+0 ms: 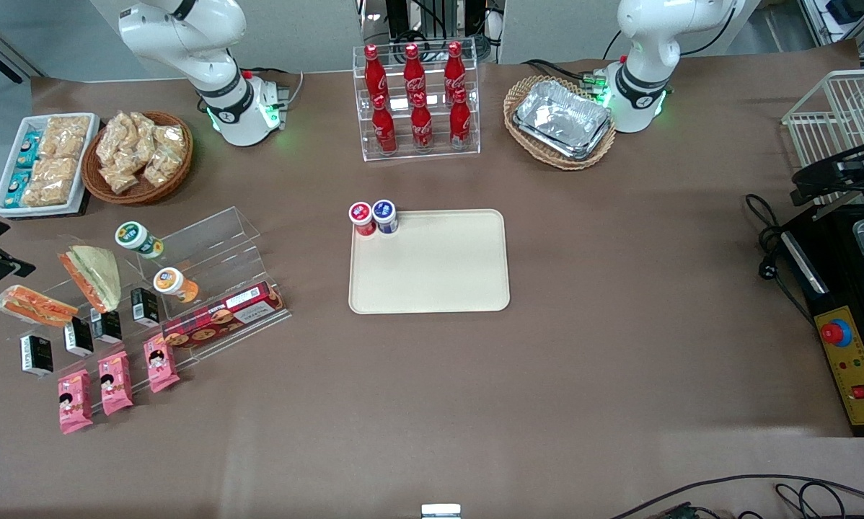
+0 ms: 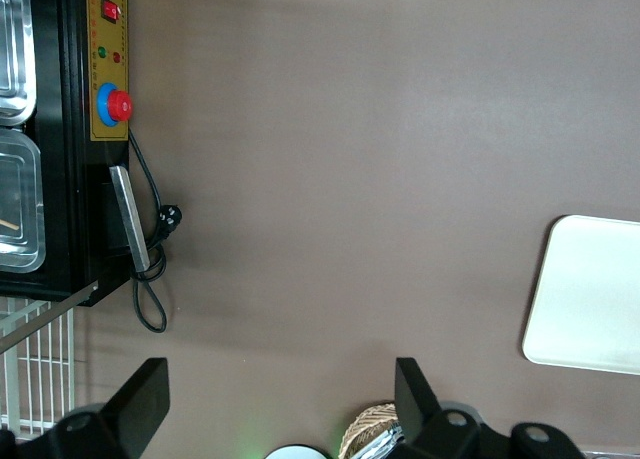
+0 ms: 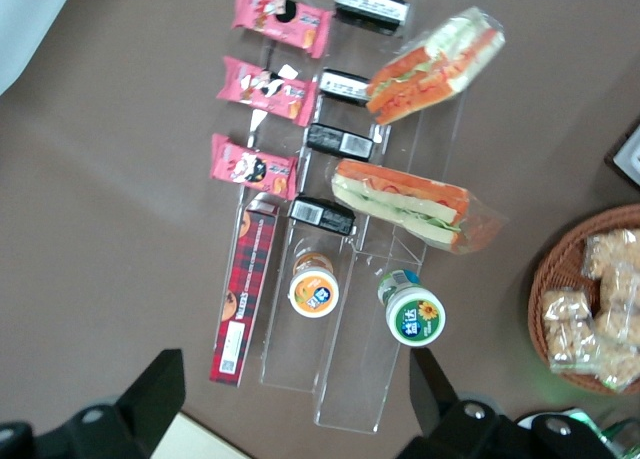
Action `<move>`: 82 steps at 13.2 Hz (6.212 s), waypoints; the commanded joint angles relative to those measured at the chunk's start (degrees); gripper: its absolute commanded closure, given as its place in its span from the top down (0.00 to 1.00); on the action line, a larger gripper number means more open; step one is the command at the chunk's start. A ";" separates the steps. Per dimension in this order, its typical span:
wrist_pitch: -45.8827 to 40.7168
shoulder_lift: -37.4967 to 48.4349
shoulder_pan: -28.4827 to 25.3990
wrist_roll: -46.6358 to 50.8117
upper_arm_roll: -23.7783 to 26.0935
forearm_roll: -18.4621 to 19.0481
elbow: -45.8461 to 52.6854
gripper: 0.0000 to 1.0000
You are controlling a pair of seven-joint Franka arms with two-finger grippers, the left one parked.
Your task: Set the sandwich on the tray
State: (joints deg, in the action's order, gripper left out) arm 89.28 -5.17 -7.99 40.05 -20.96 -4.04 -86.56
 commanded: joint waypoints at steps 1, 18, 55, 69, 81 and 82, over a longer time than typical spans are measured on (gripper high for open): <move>0.89 -1.41 2.44 8.98 0.13 1.41 0.34 1.00; 18.55 -18.11 12.03 26.22 -6.99 -12.29 0.34 1.00; 16.28 -18.66 16.43 6.36 -7.96 -13.63 -0.54 0.28; 7.40 -9.51 -2.20 6.79 9.50 -6.24 5.53 0.29; 11.62 -15.91 -7.91 -35.97 30.71 10.79 5.53 0.26; 13.01 -16.88 -8.18 -40.10 31.06 11.16 5.44 0.26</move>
State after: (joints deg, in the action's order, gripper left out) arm 100.36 -19.49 -13.94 9.77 9.44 3.03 -82.03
